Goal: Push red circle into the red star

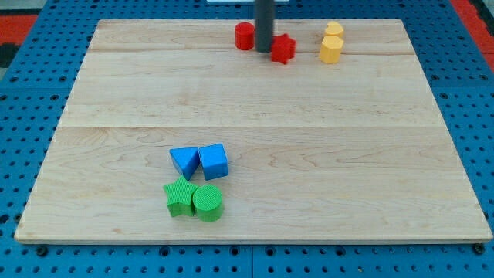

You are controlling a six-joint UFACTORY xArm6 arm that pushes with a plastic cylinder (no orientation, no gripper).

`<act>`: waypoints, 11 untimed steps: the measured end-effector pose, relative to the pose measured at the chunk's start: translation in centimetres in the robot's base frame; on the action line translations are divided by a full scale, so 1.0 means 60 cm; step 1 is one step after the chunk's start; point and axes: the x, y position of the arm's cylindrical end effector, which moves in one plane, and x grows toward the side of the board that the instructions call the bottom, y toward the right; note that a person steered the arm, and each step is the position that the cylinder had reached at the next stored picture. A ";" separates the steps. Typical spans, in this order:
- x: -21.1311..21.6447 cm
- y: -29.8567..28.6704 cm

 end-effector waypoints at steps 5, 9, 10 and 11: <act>-0.096 -0.026; -0.042 -0.048; -0.050 0.043; -0.064 -0.001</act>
